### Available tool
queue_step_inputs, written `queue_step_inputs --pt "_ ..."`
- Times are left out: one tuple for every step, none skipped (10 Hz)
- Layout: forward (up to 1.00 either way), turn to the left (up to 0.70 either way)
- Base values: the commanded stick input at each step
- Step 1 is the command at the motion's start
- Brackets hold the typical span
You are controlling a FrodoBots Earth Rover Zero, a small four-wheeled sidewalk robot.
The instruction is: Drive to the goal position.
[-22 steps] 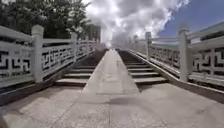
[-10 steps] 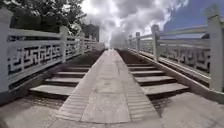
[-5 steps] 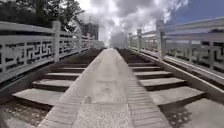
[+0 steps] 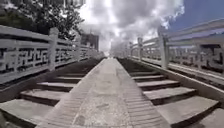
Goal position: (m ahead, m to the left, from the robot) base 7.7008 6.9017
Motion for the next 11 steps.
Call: queue_step_inputs --pt "0.70 0.00" --pt "0.70 0.00" --pt "0.70 0.00" --pt "0.70 0.00" --pt "0.70 0.00" --pt "0.70 0.00" --pt "0.70 0.00" --pt "0.70 0.00" --pt "0.70 0.00" --pt "0.70 0.00" --pt "0.70 0.00"
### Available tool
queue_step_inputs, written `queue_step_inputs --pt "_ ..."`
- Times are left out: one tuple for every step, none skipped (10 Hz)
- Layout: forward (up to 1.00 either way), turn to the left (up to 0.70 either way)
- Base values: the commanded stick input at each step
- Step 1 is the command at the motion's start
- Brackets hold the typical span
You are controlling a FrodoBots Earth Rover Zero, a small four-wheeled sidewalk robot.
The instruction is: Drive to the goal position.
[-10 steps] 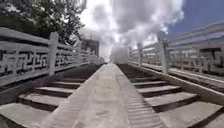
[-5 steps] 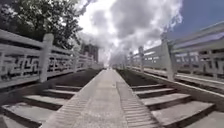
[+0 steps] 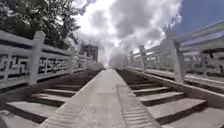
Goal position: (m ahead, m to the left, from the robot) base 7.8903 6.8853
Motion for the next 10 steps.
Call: queue_step_inputs --pt "0.70 0.00" --pt "0.70 0.00" --pt "0.70 0.00" --pt "0.70 0.00" --pt "0.70 0.00" --pt "0.70 0.00" --pt "0.70 0.00" --pt "0.70 0.00" --pt "0.70 0.00" --pt "0.70 0.00"
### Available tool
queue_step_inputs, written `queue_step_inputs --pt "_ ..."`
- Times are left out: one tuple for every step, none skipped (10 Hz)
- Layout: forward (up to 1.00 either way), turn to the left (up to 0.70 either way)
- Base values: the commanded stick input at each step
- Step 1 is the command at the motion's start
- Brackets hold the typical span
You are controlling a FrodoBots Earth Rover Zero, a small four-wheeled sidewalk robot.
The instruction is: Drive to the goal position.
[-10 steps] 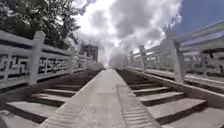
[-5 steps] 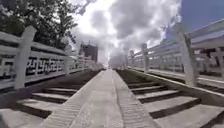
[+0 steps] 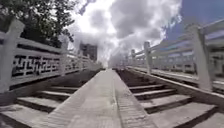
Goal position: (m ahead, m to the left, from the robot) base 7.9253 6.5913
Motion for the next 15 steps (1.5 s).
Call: queue_step_inputs --pt "0.70 0.00" --pt "0.70 0.00" --pt "0.70 0.00" --pt "0.70 0.00" --pt "0.70 0.01" --pt "0.70 0.04" --pt "0.70 0.03" --pt "0.70 0.01" --pt "0.70 0.00" --pt "0.70 0.00" --pt "0.70 0.00" --pt "0.70 0.00" --pt "0.70 0.00" --pt "0.70 0.00" --pt "0.70 0.00"
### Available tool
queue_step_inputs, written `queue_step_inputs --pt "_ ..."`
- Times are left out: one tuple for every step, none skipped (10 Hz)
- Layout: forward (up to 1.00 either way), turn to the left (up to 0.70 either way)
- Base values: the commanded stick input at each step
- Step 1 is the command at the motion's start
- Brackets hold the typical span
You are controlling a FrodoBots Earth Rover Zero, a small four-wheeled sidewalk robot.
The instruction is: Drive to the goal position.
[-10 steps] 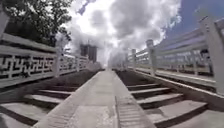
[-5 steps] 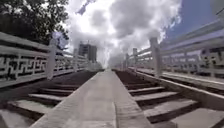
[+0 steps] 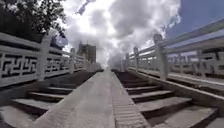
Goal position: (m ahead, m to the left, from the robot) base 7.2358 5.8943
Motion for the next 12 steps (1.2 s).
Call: queue_step_inputs --pt "0.70 0.00" --pt "0.70 0.00" --pt "0.70 0.00" --pt "0.70 0.00" --pt "0.70 0.00" --pt "0.70 0.00" --pt "0.70 0.00" --pt "0.70 0.00" --pt "0.70 0.00" --pt "0.70 0.00" --pt "0.70 0.00" --pt "0.70 0.02"
